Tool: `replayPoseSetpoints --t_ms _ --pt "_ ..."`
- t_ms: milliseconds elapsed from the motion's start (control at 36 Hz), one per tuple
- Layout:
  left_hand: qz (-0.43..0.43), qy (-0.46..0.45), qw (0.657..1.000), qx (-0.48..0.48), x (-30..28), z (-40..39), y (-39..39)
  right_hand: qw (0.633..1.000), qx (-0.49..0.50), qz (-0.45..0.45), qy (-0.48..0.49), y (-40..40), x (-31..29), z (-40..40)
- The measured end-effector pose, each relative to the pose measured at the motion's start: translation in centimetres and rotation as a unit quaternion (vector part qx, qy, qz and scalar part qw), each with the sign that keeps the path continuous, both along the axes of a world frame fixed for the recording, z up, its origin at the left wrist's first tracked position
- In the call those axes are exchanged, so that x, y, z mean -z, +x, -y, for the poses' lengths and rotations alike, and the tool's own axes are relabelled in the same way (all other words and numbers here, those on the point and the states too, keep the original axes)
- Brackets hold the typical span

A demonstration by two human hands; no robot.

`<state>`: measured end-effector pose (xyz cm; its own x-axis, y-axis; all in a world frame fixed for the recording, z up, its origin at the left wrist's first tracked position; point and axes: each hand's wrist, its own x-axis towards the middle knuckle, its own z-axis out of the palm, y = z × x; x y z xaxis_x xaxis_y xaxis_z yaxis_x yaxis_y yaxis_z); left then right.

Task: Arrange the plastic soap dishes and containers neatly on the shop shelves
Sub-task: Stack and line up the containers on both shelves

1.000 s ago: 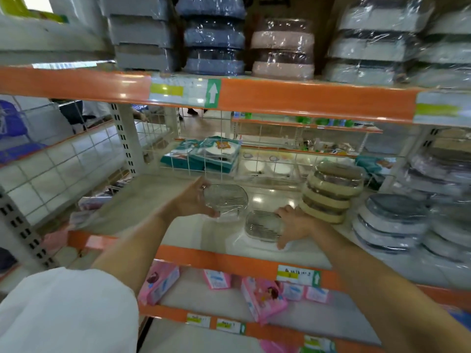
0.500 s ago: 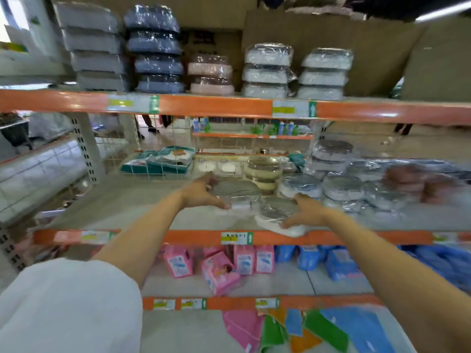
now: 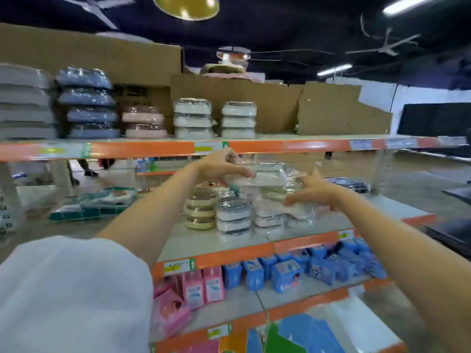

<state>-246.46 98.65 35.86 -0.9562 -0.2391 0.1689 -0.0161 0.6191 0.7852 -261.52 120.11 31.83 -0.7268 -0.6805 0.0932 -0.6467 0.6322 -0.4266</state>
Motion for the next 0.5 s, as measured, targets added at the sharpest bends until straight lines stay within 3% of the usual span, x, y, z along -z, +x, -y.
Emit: replayPoseSetpoints --t_ms 222,500 --pt "-0.094 -0.058 0.993 -0.028 -5.7 1.3 -3.3 0.994 -0.026 -0.033 -0.099 -3.4 -5.8 0.4" --pt "-0.205 -0.038 0.969 -0.136 -8.6 10.0 -7.8 0.974 -0.042 -0.004 -0.224 -10.4 -10.0 7.5"
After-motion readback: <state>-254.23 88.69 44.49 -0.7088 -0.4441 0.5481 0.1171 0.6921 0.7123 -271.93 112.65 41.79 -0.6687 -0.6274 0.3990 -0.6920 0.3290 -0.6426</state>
